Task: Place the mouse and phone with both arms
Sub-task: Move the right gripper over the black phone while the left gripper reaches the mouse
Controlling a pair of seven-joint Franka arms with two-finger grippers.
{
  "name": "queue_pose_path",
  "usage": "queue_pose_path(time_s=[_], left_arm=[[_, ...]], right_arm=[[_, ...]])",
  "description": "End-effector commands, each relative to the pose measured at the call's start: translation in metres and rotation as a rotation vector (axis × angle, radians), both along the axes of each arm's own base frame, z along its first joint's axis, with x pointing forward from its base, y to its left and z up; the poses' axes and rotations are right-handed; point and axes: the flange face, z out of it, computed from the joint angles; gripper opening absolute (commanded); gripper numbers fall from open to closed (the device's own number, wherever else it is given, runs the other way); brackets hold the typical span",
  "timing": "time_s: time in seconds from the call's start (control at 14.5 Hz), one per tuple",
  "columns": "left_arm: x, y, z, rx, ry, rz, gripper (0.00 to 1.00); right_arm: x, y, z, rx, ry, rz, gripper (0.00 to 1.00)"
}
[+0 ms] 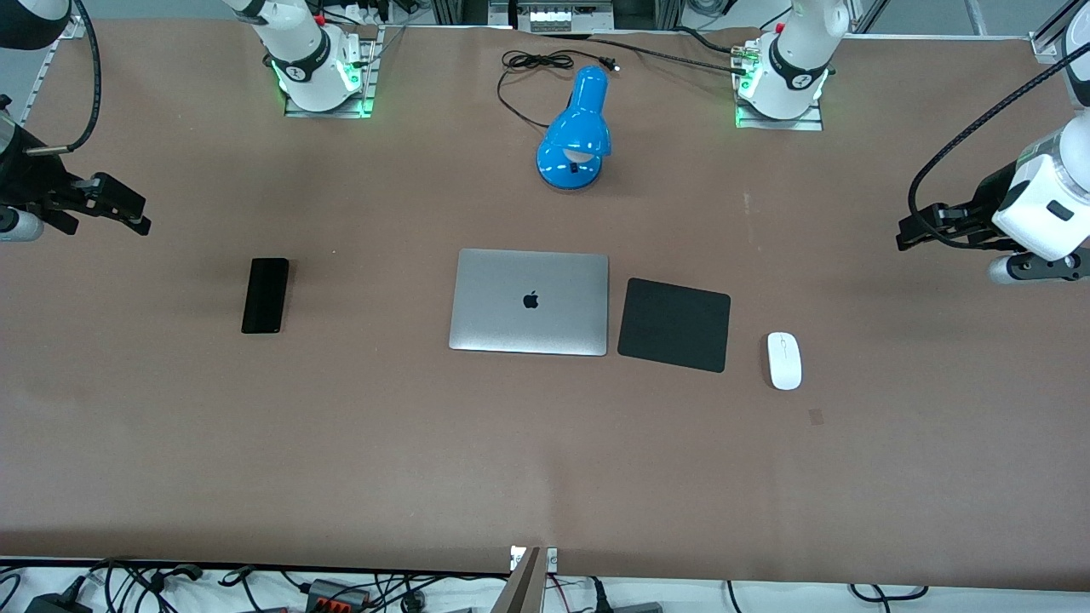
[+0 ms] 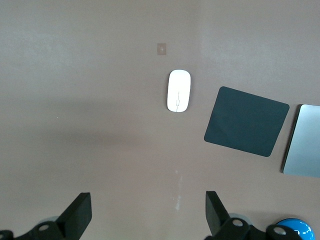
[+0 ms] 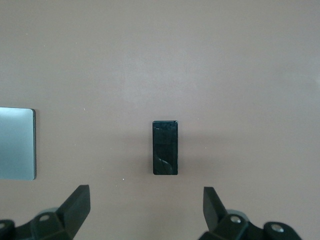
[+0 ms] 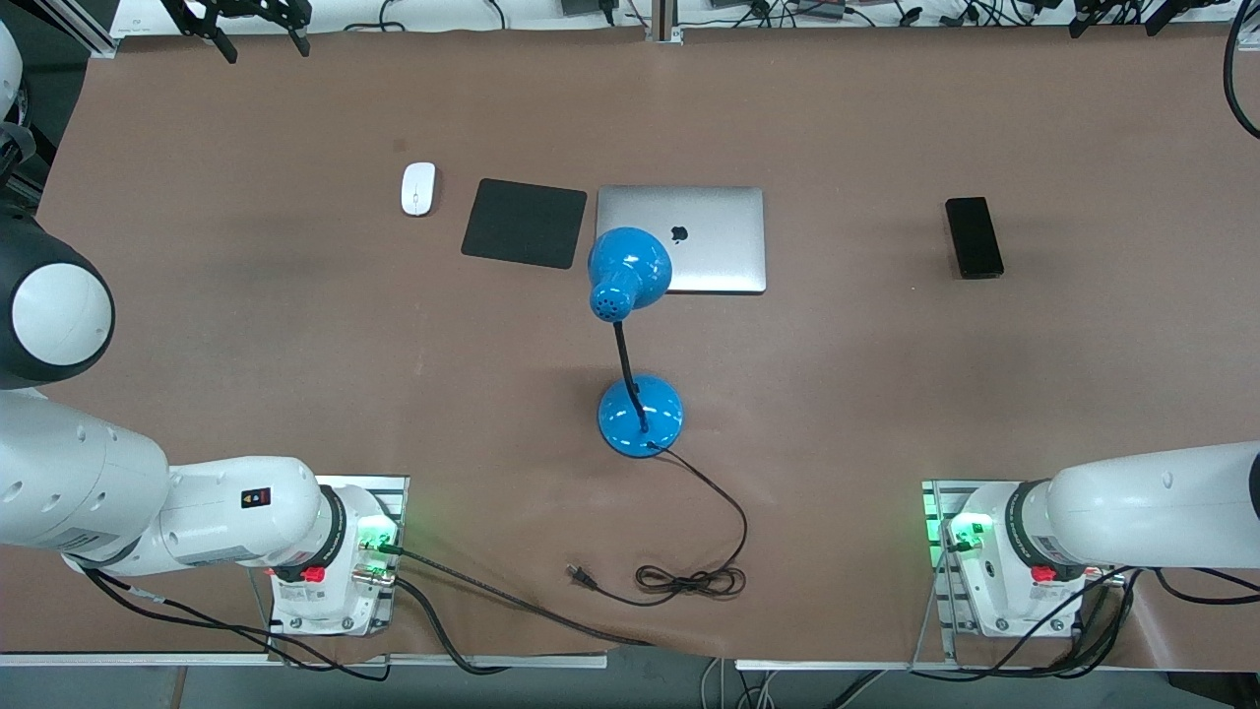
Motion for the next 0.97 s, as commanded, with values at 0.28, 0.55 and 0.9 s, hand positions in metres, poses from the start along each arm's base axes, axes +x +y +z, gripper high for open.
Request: queue_pose_path(time_s=[0.28, 0.55, 0.9], left_arm=[[0.034, 0.012, -0.032, -0.044, 0.044, -0.003, 1.0], [0.07, 0.021, -0.122, -0.075, 0.149, 0.005, 1.0], [0.117, 0.009, -0.227, -0.095, 0.087, -0.003, 1.0]], right_arm=[[0.013, 0.001, -0.05, -0.017, 0.093, 0.015, 1.0], [0.031, -0.004, -0.098, -0.062, 0.147, 0.008, 1.0], [0.054, -0.004, -0.17, -0.089, 0.203, -0.01, 1.0]])
